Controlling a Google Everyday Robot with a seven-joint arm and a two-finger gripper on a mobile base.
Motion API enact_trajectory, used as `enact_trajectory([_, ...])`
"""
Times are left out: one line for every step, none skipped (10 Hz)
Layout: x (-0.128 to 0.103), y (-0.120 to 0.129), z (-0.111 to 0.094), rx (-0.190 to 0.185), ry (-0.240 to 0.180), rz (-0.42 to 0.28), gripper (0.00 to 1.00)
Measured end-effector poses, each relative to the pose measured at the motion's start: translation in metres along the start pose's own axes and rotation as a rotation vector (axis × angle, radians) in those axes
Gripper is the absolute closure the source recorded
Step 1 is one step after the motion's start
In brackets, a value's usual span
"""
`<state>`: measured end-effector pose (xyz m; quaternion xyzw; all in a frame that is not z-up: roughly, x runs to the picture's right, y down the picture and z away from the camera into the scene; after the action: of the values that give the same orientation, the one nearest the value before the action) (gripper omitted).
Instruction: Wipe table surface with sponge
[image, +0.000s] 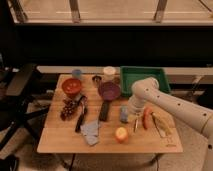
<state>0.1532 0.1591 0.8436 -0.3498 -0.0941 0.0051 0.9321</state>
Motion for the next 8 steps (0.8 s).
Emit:
enact_trajectory([-0.003, -0.006, -0.007, 0.012, 0.013, -0.011, 1.00])
enact_trajectory([-0.013, -0.015, -0.019, 0.022, 0.031, -0.035, 1.00])
enact_trajectory([-0.022, -0.017, -0.022, 0.019, 0.036, -0.064, 1.00])
enact_trajectory([-0.029, -0.018, -0.020, 0.012, 0.037, -0.087, 1.00])
enact_trajectory([-0.035, -0.019, -0.015, 0.003, 0.036, -0.105, 1.00])
enact_trajectory([-0.041, -0.020, -0.004, -0.016, 0.032, -0.126, 1.00])
enact_trajectory([-0.042, -0.019, 0.008, -0.034, 0.024, -0.136, 1.00])
enact_trajectory([-0.043, -0.018, 0.014, -0.047, 0.014, -0.140, 1.00])
